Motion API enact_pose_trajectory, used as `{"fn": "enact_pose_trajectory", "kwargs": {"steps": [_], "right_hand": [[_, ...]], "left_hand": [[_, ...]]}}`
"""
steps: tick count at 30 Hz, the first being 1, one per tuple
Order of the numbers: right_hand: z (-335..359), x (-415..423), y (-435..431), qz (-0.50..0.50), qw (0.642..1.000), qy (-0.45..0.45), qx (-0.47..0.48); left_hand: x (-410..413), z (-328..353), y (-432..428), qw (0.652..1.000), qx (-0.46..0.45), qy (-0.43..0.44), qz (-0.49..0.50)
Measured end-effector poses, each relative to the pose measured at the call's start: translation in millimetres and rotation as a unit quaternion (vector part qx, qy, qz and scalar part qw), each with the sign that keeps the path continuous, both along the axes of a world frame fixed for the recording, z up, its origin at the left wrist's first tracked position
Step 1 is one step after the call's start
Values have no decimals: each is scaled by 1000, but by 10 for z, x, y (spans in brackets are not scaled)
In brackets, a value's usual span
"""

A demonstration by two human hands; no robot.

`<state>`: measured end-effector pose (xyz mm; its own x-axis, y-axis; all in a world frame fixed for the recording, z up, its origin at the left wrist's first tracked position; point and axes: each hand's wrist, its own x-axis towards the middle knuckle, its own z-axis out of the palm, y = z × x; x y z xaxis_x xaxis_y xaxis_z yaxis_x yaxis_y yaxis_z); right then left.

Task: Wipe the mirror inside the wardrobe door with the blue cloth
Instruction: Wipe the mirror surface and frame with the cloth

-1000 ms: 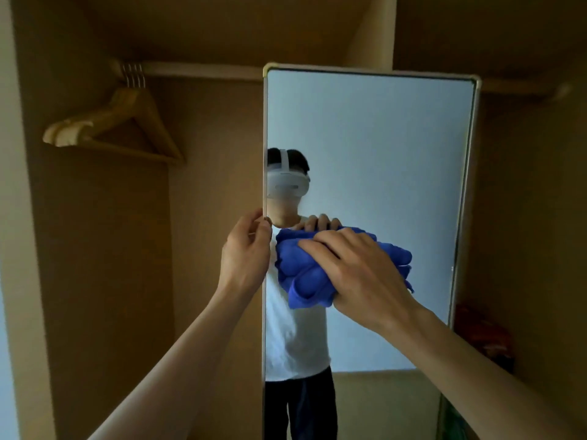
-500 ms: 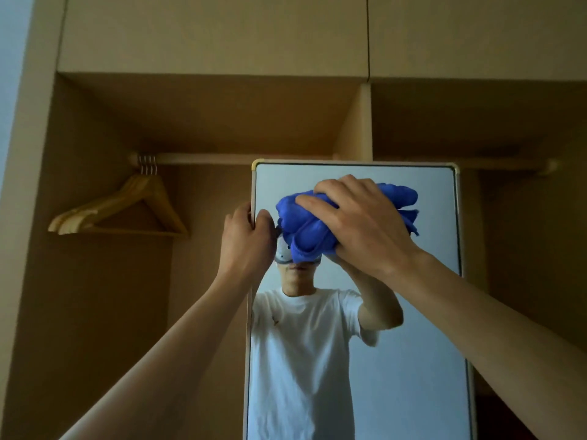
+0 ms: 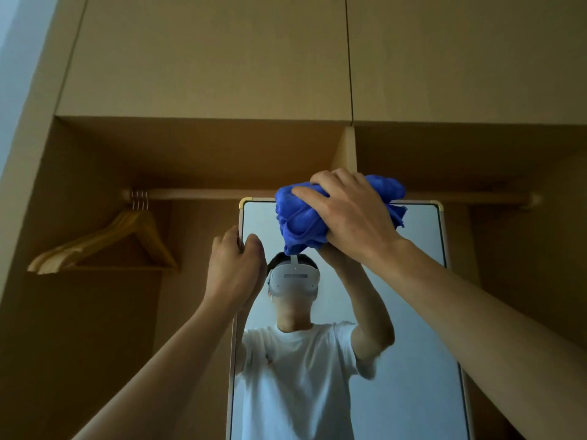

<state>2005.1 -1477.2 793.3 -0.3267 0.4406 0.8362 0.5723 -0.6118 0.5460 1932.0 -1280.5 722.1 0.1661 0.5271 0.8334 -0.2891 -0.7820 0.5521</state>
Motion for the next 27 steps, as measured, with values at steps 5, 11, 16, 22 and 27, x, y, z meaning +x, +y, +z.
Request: {"fn": "enact_pose_trajectory", "kwargs": {"steps": [5, 11, 16, 22, 27], "right_hand": [[-73, 50, 54, 14, 999, 37, -3], [-177, 57, 52, 25, 997, 71, 4], [-363, 35, 39, 20, 995, 93, 2], [-596, -24, 46, -3, 993, 121, -8], [-877, -30, 33, -18, 990, 137, -7]], "left_hand": [[41, -164, 12, 1000, 0, -5, -6], [-62, -264, -80, 1000, -5, -22, -15], [-105, -467, -101, 999, -22, -10, -26], [-178, -807, -99, 999, -39, 6, -37], [-198, -1031, -109, 999, -37, 24, -29]]}}
